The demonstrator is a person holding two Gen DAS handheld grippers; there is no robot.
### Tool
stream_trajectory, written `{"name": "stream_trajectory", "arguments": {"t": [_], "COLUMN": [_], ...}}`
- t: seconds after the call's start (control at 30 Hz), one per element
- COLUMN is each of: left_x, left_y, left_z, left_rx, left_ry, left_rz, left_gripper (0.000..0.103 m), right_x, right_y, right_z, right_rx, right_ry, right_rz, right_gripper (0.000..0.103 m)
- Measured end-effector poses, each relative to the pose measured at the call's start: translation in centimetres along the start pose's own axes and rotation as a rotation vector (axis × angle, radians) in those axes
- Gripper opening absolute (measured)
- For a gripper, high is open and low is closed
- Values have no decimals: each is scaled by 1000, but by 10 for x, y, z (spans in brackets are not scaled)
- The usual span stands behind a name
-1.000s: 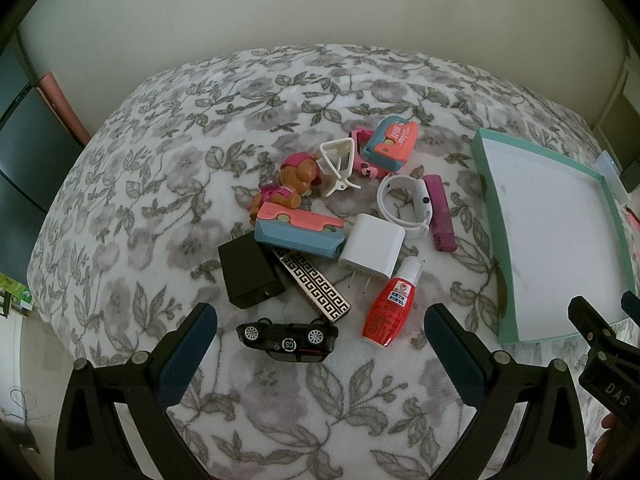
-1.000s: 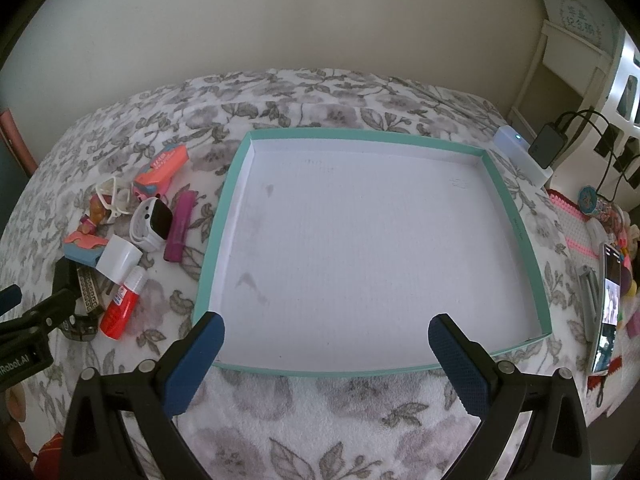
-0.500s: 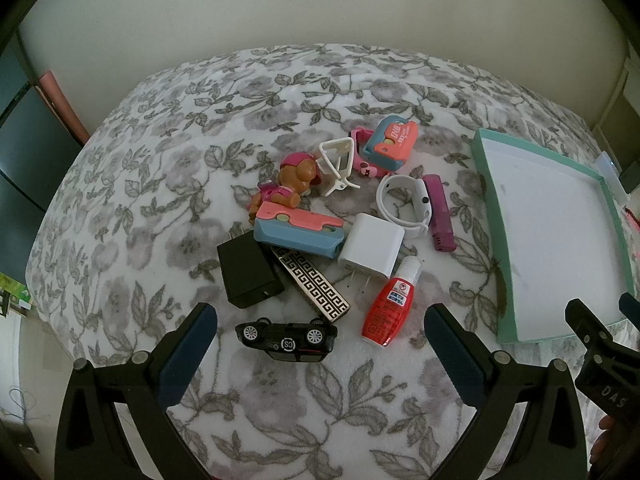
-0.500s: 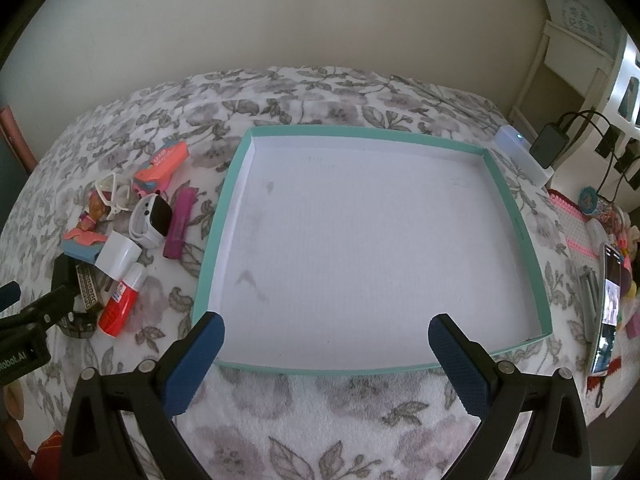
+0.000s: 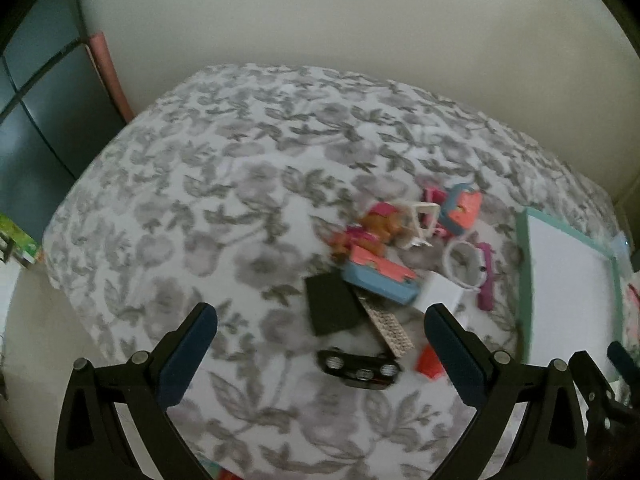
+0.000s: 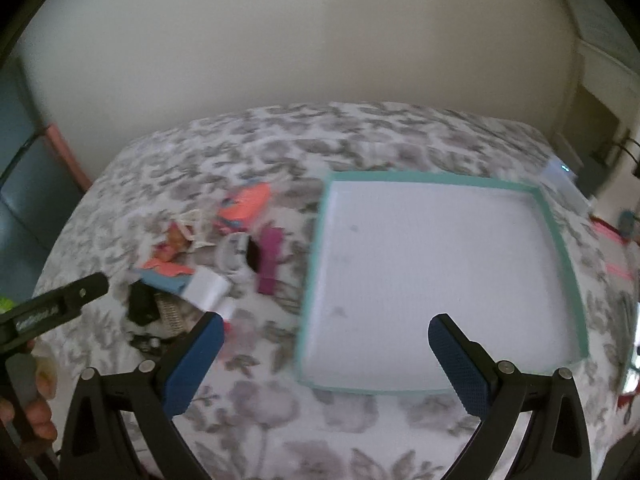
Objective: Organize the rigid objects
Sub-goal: 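Grasp the black toy car with the left tool while the right tool grasps the red glue bottle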
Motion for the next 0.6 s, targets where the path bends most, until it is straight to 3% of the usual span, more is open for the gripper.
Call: {"name": "stream_trajectory", "arguments": {"t": [0.2,0.4,0.6], "left_x": [-4,-15,-25], "left_y": [18,21,24], "left_z": [-16,-37,-57], "left_rx": [-40,-64,-76], "left_ry": [44,99,149], "left_rz": [40,57,91], "left_gripper": [103,103,103], "right_x": [-7,-19,-30], "right_y": [42,64,79], "right_z": [-21,-51,-76], "right_rx": [61,49,36], "right_ry": [101,185,247], "right_rz": [50,88,146], "right_gripper": [103,103,92]}}
Point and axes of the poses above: each gripper's, at about its wrist camera, not at the fingertips, and z roughly against the way its jaws point, y to its left, x to its top, the point moved 6 cm from there along -z, roughly the way its jaws point, and after that the axes turned 9 degrees about -z, right-handed, at the moved point
